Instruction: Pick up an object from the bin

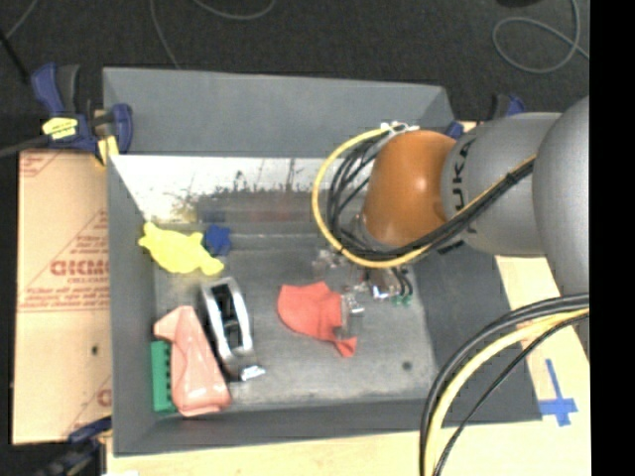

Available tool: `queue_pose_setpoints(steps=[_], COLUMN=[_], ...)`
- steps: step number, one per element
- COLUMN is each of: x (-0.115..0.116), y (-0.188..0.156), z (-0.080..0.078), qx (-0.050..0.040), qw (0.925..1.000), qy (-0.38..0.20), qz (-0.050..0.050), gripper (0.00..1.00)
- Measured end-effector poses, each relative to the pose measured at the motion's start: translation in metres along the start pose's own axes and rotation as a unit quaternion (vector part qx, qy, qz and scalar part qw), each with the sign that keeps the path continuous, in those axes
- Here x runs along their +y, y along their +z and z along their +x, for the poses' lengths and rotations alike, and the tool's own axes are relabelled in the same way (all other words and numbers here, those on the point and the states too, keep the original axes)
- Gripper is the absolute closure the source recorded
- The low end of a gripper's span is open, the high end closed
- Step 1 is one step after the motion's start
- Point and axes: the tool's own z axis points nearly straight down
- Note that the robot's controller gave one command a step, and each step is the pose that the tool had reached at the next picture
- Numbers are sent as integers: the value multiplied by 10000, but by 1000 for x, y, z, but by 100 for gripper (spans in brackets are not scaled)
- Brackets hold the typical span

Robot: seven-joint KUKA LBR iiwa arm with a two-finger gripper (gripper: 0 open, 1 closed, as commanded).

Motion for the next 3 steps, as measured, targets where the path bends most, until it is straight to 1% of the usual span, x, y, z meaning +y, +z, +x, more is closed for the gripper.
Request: queue_pose_setpoints(steps=[1,2,3], x=[-11,-11,-10], y=[16,16,-143], z=[9,9,20], qx=[-25,-25,-71], qw=[9949,9949,9926], qy=[-1008,-1007,-1211], qz=[-24,-24,-6], gripper=[100,100,100])
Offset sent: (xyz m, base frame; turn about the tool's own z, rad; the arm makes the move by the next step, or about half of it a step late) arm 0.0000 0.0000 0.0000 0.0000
